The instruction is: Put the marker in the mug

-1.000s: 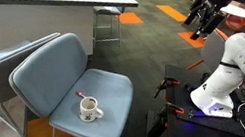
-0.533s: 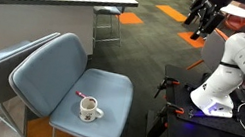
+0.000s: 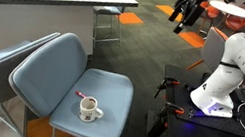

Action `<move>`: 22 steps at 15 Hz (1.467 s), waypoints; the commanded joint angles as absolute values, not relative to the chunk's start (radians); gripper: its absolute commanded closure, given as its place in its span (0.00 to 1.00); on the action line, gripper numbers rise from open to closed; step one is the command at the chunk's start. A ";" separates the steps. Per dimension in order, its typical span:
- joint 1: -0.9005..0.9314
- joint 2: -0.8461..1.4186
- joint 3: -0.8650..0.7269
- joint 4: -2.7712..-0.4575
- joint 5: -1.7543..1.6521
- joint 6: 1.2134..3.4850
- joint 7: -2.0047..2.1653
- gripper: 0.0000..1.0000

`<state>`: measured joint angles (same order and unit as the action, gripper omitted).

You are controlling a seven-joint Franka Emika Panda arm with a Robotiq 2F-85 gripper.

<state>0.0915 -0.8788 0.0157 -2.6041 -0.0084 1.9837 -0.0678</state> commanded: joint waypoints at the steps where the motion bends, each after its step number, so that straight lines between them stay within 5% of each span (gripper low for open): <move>1: 0.120 -0.764 -0.038 -2.546 0.068 2.000 -0.120 0.00; 10: 0.103 -0.123 -0.149 -2.324 0.207 2.214 -0.326 0.00; 22: 0.022 0.546 0.023 -1.811 0.259 2.291 -0.144 0.00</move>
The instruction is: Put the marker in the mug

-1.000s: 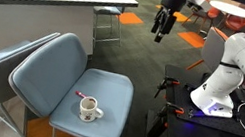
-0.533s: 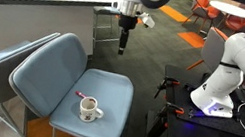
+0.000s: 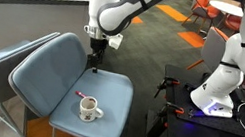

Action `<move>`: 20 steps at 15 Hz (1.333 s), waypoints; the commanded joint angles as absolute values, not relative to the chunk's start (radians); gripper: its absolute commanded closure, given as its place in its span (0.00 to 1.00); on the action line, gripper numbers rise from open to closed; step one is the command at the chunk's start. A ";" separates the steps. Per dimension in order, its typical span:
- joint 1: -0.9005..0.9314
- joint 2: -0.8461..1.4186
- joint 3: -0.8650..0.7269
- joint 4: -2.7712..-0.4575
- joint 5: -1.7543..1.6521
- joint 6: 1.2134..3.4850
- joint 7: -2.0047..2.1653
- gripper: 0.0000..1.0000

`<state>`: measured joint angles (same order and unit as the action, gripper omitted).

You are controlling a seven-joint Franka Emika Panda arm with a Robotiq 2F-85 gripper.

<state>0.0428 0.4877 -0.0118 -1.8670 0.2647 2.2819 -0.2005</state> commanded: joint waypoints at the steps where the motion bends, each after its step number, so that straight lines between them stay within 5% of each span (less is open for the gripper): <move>1: 0.025 0.569 0.031 -1.797 0.260 2.299 -0.128 0.00; 20: 0.004 1.020 0.038 -1.421 0.261 2.339 0.093 0.00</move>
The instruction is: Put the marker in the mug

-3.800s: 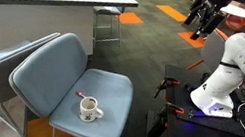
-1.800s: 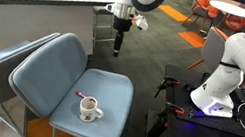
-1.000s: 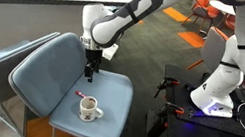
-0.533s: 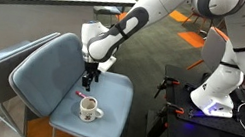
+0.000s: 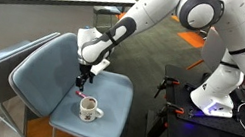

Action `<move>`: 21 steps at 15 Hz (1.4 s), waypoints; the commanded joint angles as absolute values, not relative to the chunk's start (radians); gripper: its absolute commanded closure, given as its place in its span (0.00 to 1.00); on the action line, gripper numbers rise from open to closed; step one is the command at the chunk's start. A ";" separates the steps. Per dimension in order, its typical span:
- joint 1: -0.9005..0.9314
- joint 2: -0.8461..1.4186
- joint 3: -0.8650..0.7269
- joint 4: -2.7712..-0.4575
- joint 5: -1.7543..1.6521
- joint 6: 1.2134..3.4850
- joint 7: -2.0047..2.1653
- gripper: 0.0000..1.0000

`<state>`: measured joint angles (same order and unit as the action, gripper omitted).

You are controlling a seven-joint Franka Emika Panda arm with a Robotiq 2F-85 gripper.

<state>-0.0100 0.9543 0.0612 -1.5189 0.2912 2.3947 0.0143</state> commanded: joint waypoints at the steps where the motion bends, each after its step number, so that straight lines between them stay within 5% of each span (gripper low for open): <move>1: 0.007 1.045 0.030 -1.392 0.253 2.328 0.110 0.00; 16: 0.079 1.333 -0.007 -0.995 0.113 2.128 0.207 0.00; 18: 0.083 1.362 -0.002 -0.949 0.107 2.103 0.200 0.26; 21: 0.081 1.402 0.001 -0.883 0.105 2.076 0.197 0.51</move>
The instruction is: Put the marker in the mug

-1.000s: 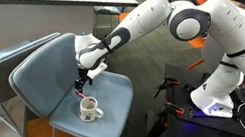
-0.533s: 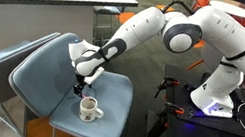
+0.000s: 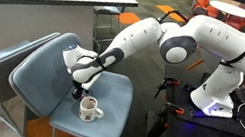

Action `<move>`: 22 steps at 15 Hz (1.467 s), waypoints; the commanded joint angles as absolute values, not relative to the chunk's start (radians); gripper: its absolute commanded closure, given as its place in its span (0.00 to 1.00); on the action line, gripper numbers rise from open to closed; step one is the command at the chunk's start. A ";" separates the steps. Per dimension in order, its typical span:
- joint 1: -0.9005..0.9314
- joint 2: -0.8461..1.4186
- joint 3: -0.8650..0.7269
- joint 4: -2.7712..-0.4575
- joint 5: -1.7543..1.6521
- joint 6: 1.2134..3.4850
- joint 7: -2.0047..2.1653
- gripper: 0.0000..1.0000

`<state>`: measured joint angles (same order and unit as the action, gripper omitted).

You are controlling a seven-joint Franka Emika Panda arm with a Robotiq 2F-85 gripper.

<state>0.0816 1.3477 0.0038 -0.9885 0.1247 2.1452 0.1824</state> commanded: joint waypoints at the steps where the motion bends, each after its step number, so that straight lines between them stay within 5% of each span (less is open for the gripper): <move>1: 0.078 1.414 0.001 -0.863 0.105 2.067 0.196 0.58; 7: 0.065 1.423 -0.012 -0.821 0.114 2.070 0.188 1.00; 22: 0.006 1.156 0.091 -0.942 0.113 1.634 -0.173 0.95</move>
